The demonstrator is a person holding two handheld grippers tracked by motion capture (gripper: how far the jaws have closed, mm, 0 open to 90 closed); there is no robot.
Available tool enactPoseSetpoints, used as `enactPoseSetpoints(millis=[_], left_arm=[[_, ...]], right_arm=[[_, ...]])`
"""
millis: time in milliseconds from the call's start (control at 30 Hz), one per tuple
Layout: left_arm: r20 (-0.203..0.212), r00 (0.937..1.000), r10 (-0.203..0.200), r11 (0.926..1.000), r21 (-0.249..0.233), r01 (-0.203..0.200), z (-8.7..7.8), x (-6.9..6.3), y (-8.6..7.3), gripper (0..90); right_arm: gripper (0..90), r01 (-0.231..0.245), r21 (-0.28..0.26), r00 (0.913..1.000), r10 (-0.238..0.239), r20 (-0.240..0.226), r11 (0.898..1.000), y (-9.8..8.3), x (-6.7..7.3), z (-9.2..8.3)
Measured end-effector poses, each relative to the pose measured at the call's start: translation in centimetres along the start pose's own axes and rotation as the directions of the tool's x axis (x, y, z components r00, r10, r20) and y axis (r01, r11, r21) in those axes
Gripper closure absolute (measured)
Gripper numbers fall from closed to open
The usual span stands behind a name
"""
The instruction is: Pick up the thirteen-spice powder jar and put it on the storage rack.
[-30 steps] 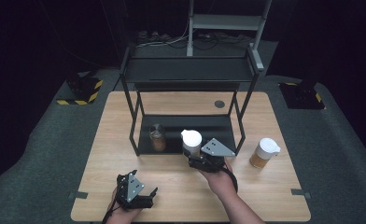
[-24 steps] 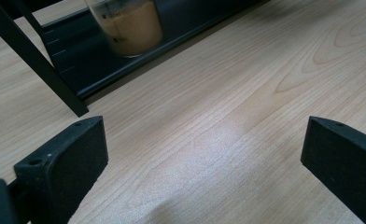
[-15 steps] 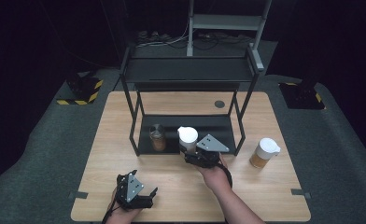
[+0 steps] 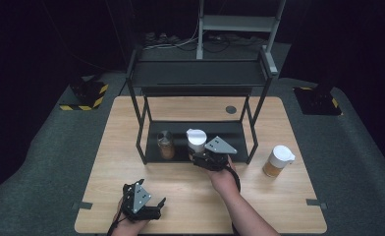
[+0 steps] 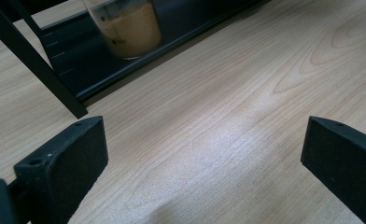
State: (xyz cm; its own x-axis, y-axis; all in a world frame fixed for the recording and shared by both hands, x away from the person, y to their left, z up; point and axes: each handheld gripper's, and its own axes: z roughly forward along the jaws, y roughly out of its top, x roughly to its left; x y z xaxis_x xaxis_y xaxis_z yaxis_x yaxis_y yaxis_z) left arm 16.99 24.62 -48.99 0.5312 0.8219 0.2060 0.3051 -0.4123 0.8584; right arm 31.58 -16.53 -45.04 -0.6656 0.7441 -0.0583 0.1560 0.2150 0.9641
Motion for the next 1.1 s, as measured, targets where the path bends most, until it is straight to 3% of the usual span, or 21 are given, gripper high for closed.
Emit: enactPoseSetpoints(millis=[667, 1100], left_arm=[[-0.001, 1.0, 0.007, 1.0, -0.004, -0.007, 0.0, -0.1, -0.1, 0.9], [0.001, 1.0, 0.006, 1.0, -0.007, -0.006, -0.1, 0.0, -0.1, 0.9]], right_arm=[[30.2, -0.025, 0.012, 0.9993, 0.025, 0.027, 1.0, -0.5, -0.6, 2.3], [30.1, -0.013, 0.023, 0.9994, 0.012, 0.034, 1.0, 0.1, -0.2, 3.6]])
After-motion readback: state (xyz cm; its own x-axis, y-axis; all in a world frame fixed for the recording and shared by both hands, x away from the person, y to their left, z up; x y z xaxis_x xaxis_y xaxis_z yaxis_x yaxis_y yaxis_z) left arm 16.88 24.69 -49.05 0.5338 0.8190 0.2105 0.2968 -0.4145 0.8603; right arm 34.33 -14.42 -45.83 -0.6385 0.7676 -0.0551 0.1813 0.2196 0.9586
